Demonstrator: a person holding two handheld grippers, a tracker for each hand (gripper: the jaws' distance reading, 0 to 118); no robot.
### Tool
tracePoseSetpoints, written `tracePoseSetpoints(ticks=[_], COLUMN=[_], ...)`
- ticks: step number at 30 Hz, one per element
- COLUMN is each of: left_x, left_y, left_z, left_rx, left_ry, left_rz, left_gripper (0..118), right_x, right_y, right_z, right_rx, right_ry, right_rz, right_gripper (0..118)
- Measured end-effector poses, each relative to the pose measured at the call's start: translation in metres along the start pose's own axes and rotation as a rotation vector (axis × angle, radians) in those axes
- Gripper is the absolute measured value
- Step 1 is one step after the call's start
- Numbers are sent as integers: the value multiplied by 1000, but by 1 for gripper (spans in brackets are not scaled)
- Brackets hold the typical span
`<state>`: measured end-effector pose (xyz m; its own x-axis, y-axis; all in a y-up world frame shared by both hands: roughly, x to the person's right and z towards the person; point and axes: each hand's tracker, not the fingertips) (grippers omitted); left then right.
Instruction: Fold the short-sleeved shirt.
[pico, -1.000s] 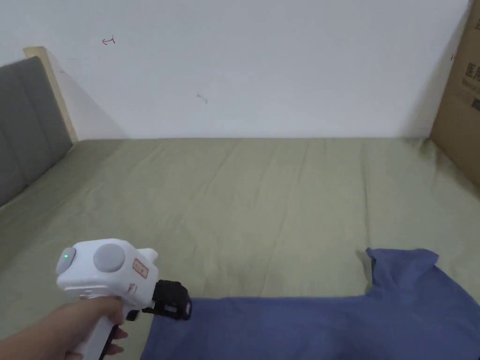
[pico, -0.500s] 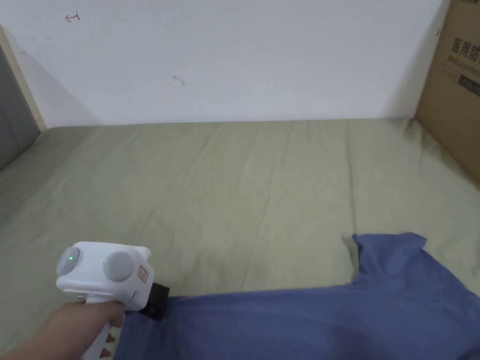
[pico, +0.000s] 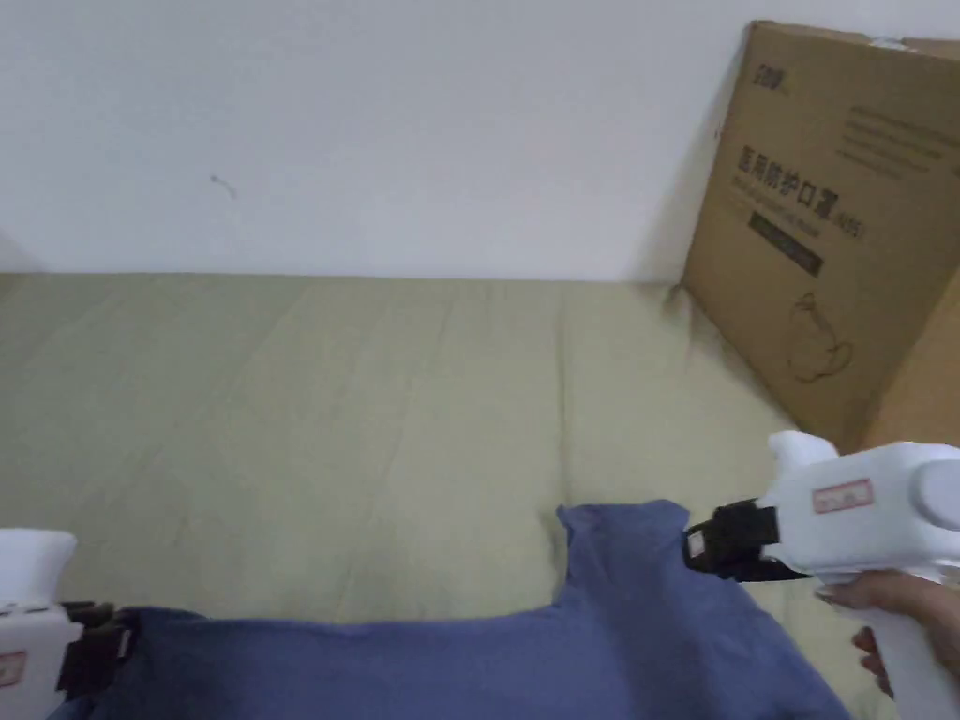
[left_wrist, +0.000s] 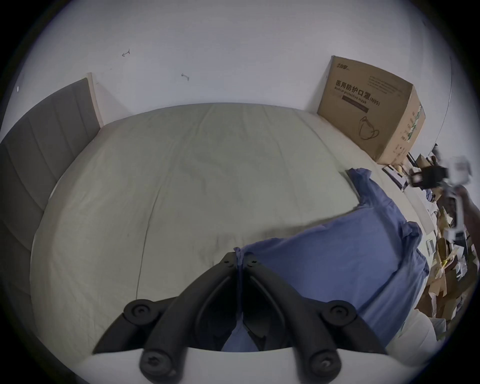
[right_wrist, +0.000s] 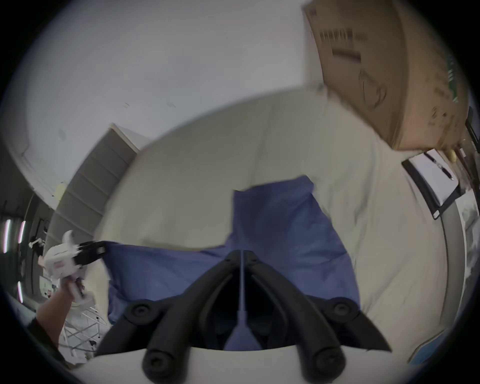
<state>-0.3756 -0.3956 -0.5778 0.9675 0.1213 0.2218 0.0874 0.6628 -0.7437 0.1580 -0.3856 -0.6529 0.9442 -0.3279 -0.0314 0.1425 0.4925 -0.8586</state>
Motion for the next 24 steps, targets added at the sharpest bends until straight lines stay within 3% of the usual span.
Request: tracePoseSetpoints(ticks=[1,3,4,6,9,11,13,15,17,18,24], left_x=[1,7,7,7,6,4,1,0,1,0,-5], left_y=[-2,-5,-5,-6,-10,-11,-14,-16,-18,-19,-13], left_z=[3,9,10,7,4,0,-2,-7,-10,-10,-6], left_rx=[11,46,46,43,31,9,9,-2,-28,-35,-43], left_ry=[0,-7,-13,-18,-17,-24,-27,-15,6,0,2], left_rz=[3,10,11,10,22,59,77,66,44,45,102], left_gripper=[0,0,0,0,0,0,0,0,0,0,0], right_x=[5,15,19,36,59,68,67,67,65,66,62], right_y=[9,24,26,32,34,33,31,29,29,29,25], right_z=[-13,-45,-55,-76,-106,-120,-123,-113,-94,-84,-22], right_rx=[-18,-77,-89,-66,-150,-207,-205,-171,-124,-123,35], right_ry=[-53,-200,-233,-256,-292,-329,-351,-311,-368,-283,-198], right_rz=[15,50,62,61,1,-24,-4,-10,24,30,23], right_gripper=[50,114,117,109,109,94,86,83,34,0,0])
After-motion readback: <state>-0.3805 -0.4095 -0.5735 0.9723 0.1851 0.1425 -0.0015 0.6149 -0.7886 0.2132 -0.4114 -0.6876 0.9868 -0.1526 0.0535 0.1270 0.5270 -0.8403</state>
